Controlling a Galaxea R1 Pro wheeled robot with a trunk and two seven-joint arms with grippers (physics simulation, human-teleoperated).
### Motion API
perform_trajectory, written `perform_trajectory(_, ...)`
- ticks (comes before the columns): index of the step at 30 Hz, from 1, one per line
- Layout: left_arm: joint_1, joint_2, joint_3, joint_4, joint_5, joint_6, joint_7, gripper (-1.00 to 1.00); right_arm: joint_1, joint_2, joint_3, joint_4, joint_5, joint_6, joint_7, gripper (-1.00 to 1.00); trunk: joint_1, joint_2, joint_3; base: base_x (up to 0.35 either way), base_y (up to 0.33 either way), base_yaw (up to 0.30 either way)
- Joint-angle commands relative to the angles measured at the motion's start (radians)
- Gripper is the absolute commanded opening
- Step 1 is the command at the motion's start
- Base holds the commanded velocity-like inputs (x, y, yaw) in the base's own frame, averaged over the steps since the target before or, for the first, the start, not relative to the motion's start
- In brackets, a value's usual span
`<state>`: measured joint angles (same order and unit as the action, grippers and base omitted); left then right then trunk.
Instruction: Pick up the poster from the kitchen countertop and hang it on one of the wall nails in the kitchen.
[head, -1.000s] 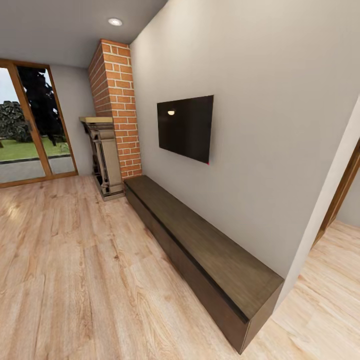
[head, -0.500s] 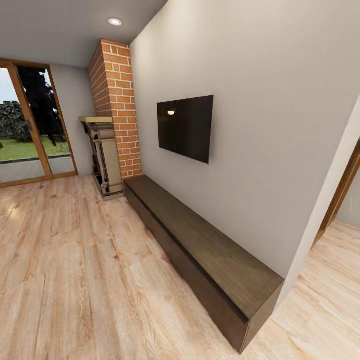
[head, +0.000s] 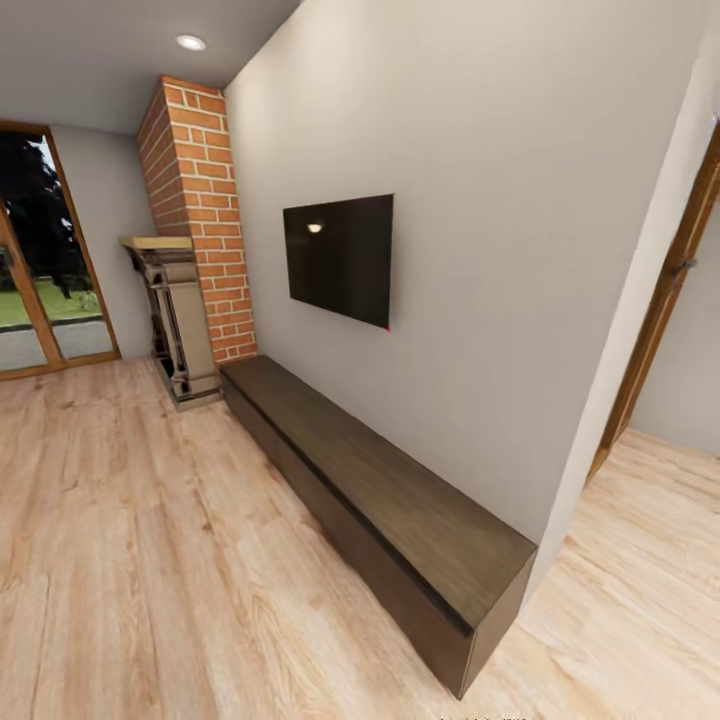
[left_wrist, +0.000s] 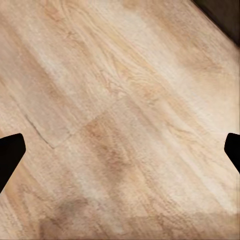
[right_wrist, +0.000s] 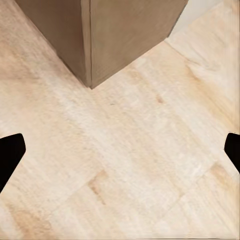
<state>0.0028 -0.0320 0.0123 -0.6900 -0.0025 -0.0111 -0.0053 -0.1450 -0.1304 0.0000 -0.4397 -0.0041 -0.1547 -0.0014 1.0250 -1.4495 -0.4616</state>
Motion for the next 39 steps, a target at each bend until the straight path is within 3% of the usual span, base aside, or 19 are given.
perform_trajectory(1, 0.000, 0.000, 0.001, -0.001, 0.000, -0.001, -0.001, 1.00, -0.001, 0.000, 0.000, 0.001, 0.000, -0.003, 0.000, 1.00, 0.000, 0.000, 0.000, 0.000, 0.000, -0.249)
perform_trajectory(39, 0.000, 0.000, 0.001, 0.001, -0.002, -0.001, -0.001, 1.00, -0.001, -0.002, -0.002, 0.003, -0.004, -0.003, 0.000, 1.00, 0.000, 0.000, 0.015, -0.033, 0.000, -0.227)
